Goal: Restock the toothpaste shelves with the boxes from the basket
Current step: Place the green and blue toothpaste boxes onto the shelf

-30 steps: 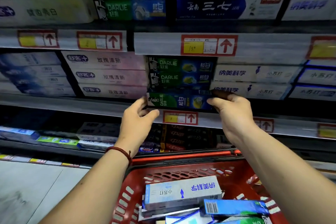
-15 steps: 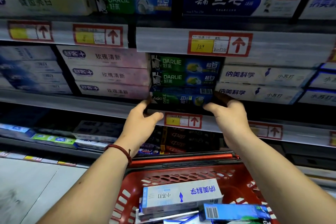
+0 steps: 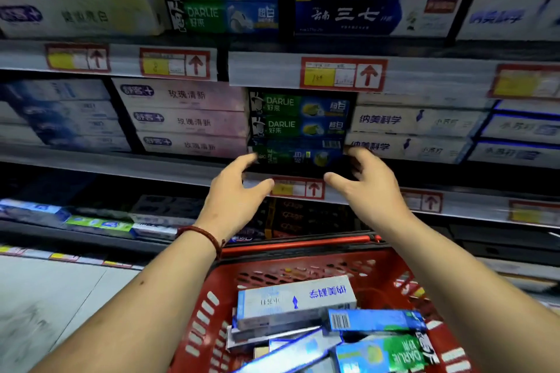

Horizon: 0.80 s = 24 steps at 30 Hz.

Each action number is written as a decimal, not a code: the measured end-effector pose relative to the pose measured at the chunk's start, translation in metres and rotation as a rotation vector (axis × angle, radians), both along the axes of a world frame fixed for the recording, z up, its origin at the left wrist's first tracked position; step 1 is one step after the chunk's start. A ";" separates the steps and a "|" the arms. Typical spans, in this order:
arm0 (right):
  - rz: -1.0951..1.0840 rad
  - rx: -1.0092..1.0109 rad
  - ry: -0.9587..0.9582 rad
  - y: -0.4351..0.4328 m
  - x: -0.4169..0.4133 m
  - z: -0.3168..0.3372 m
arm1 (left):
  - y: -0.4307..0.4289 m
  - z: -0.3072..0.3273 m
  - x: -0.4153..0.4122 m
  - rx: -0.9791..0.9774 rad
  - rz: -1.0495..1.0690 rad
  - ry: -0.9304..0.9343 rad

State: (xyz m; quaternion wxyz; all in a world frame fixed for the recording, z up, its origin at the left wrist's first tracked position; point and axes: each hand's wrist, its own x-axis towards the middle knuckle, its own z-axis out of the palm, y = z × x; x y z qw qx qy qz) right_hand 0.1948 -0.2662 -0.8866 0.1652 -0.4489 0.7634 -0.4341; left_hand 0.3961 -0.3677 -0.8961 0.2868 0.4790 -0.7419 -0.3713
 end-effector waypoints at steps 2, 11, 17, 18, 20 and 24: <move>0.054 0.003 0.041 0.011 0.004 0.005 | 0.013 0.006 0.001 -0.017 -0.038 0.004; 0.113 0.082 0.088 0.087 0.009 0.000 | 0.081 -0.012 0.008 -0.061 -0.250 -0.135; 0.102 0.311 0.082 0.143 -0.005 -0.036 | 0.109 -0.061 0.007 0.093 -0.335 -0.233; 0.103 0.355 0.060 0.151 -0.009 -0.043 | 0.112 -0.070 0.004 0.102 -0.374 -0.280; 0.129 0.465 0.039 0.163 -0.019 -0.061 | 0.120 -0.087 -0.005 0.097 -0.470 -0.405; 0.198 0.632 0.179 0.176 -0.035 -0.093 | 0.136 -0.115 -0.028 0.052 -0.643 -0.659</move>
